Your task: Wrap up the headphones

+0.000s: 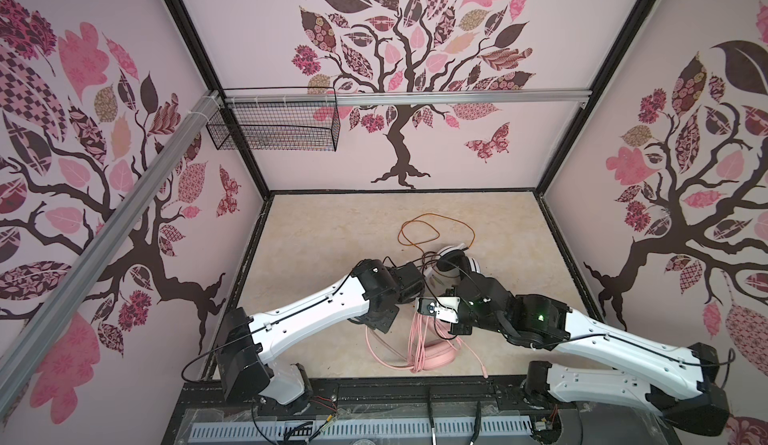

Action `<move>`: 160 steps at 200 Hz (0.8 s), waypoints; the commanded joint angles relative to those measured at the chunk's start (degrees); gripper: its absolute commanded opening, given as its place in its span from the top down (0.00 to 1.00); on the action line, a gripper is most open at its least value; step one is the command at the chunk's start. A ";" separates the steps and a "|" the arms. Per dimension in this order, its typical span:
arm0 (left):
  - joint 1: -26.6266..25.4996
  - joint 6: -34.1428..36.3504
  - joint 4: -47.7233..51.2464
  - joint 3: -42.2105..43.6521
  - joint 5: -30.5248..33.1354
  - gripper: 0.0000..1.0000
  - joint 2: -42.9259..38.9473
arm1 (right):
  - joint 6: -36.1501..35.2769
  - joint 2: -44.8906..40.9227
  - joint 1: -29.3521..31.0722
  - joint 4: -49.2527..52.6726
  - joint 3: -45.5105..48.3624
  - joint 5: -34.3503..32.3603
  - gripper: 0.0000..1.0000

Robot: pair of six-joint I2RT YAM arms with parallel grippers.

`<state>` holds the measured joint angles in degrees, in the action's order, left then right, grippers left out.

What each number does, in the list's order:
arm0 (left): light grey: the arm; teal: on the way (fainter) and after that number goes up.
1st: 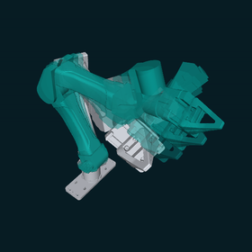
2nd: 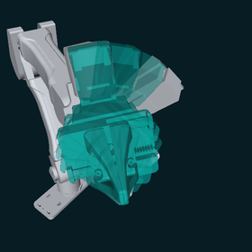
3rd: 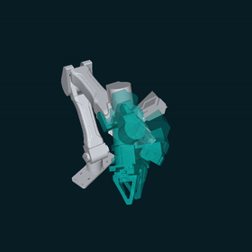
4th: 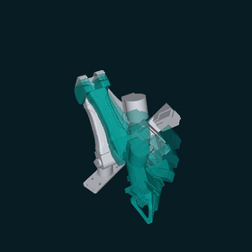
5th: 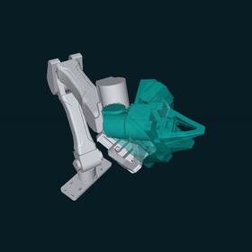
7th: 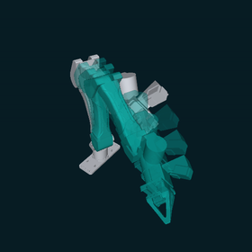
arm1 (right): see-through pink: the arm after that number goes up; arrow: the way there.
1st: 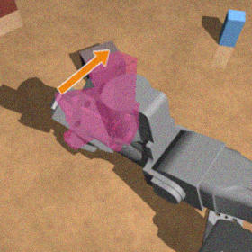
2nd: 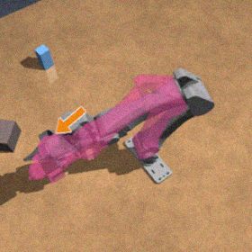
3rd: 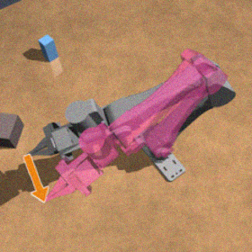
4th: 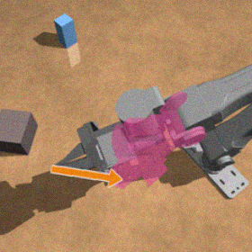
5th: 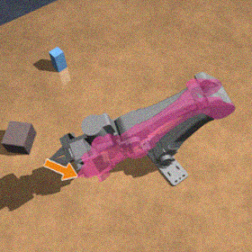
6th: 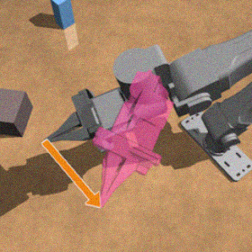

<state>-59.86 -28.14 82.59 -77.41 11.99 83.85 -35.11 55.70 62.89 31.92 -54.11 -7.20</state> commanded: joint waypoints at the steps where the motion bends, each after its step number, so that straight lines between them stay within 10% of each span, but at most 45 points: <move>1: -1.09 4.08 0.36 0.79 -7.13 1.00 -3.41 | -2.45 -3.27 -0.23 -0.16 -0.14 0.90 0.80; 67: -10.29 4.38 2.09 -0.41 -8.91 1.00 -1.99 | -5.05 -4.26 -0.23 -0.40 1.53 0.88 0.76; 160: -10.36 4.50 2.40 -2.22 -11.89 1.00 -4.82 | -4.09 -9.35 -0.21 -5.83 8.37 -0.06 0.62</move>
<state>-69.10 -26.48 83.59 -77.47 4.54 81.43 -40.03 47.42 63.31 28.95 -46.15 -2.96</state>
